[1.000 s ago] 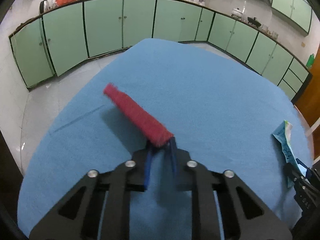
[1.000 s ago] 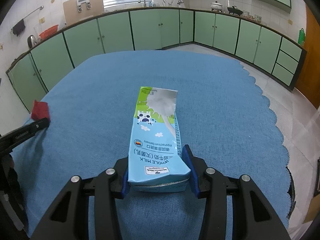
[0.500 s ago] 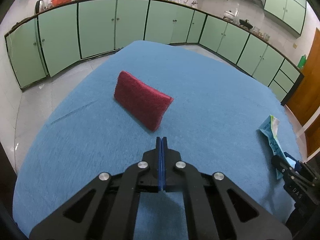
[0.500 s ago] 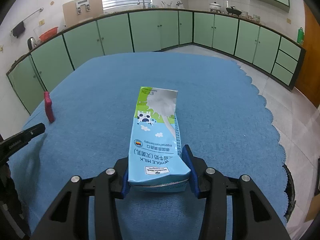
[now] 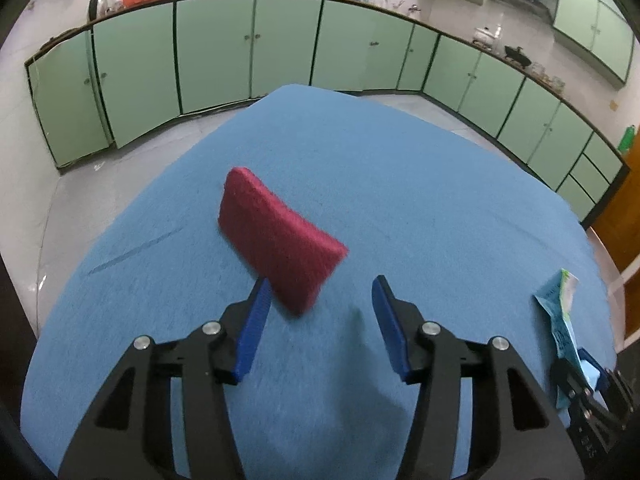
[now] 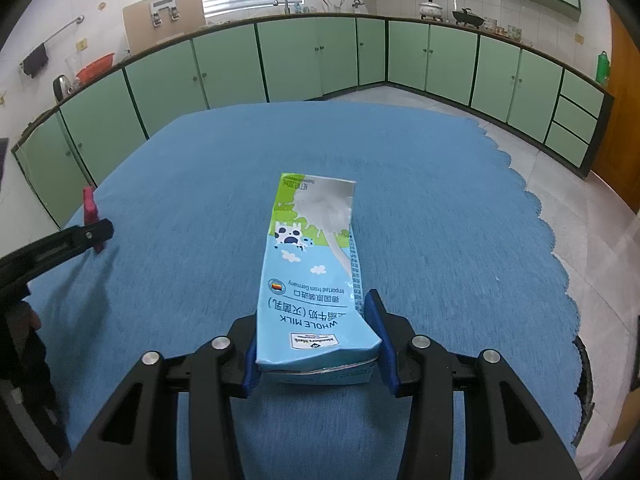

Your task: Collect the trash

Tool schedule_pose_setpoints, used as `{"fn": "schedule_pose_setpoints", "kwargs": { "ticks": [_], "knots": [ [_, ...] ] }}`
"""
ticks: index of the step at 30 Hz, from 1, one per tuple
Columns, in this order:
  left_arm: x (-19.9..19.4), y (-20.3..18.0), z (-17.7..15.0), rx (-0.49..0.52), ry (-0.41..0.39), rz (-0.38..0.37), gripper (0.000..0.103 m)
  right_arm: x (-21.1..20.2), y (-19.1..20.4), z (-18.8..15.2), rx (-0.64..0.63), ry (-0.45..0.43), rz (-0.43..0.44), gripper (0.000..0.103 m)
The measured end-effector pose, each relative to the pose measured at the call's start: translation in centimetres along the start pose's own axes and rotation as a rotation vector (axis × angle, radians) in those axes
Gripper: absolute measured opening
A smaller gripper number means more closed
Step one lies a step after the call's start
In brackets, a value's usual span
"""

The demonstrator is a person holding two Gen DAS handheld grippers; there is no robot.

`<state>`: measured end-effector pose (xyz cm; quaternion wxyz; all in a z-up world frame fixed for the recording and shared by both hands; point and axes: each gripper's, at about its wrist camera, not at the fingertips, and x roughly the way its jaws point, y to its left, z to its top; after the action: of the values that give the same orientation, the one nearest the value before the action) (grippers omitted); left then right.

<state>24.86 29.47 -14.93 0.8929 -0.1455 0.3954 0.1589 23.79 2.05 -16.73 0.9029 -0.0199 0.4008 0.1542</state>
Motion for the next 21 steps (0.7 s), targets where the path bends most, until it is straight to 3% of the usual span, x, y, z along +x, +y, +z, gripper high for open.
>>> {"fn": "schedule_pose_setpoints", "kwargs": {
  "ticks": [4,8,12,21],
  "knots": [
    [0.7,-0.2,0.6,-0.008,0.002,0.039,0.052,0.3,-0.1,0.3,0.000,0.001,0.003,0.046],
    [0.4,-0.3,0.6,-0.016,-0.023,0.050,0.043,0.4,0.0,0.3,-0.003,0.001,0.005,0.046],
    [-0.5,0.4,0.4,-0.053,-0.051,0.013,0.025,0.2,0.0,0.2,0.001,-0.003,0.010,0.046],
    [-3.2,0.4,-0.9,-0.056,-0.103,-0.037,0.016,-0.5,0.4,0.0,-0.017,-0.020,0.012,0.046]
  ]
}}
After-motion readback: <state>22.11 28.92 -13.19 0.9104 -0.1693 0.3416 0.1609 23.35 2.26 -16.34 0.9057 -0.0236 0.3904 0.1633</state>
